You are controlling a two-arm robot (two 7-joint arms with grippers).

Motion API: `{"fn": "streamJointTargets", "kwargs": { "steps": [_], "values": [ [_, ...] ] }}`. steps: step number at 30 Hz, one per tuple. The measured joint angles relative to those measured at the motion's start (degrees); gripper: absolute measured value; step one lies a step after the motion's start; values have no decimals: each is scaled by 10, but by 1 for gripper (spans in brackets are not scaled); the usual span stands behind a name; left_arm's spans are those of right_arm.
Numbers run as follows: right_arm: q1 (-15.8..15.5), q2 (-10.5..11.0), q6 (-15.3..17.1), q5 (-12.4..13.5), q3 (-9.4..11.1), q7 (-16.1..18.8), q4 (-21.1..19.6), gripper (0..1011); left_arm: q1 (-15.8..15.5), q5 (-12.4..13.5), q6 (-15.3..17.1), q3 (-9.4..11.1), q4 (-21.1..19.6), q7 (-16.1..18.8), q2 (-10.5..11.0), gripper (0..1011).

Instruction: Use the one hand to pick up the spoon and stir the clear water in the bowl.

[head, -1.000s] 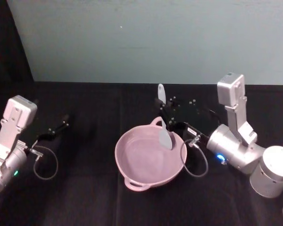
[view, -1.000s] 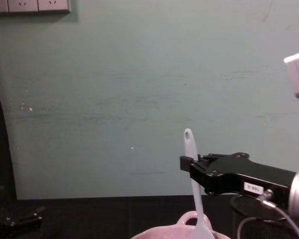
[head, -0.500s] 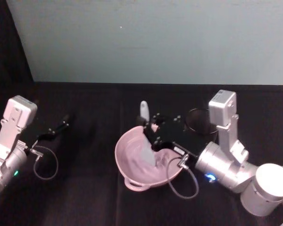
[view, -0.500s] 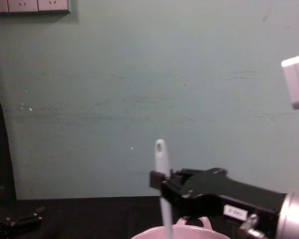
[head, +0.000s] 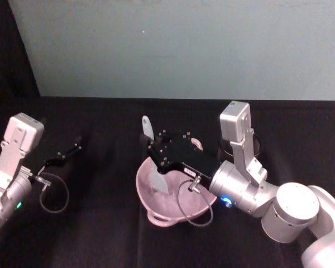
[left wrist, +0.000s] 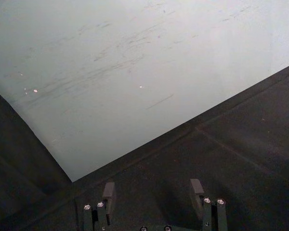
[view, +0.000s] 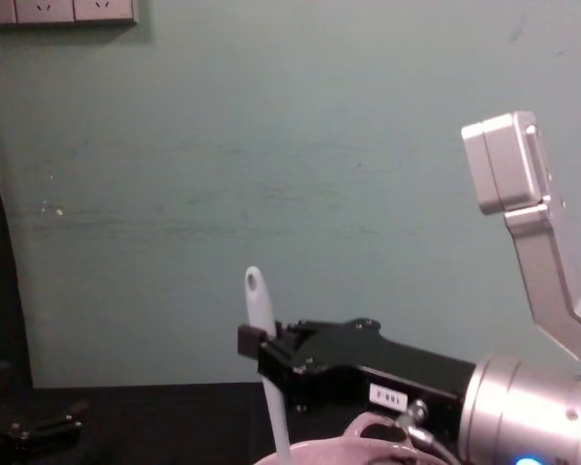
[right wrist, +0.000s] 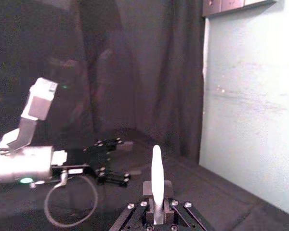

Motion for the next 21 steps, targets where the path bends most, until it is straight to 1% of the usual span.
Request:
{"fn": "streamJointTargets", "kwargs": {
  "steps": [5, 11, 12, 13, 15, 21],
  "values": [
    [14, -5, -7, -7, 6, -10, 14, 111, 0, 0, 0, 0, 0, 0, 0, 1005],
    [21, -4, -12, -12, 21, -23, 24, 111, 0, 0, 0, 0, 0, 0, 0, 1005],
    [21, -2, -13, -12, 25, -26, 25, 111, 0, 0, 0, 0, 0, 0, 0, 1005],
    [21, -2, -13, -12, 25, -26, 25, 111, 0, 0, 0, 0, 0, 0, 0, 1005],
    [14, 4, -13, -13, 36, -34, 21, 111, 0, 0, 0, 0, 0, 0, 0, 1005],
    [-2, 18, -11, -13, 54, -43, 6, 111, 0, 0, 0, 0, 0, 0, 0, 1005]
  ]
}}
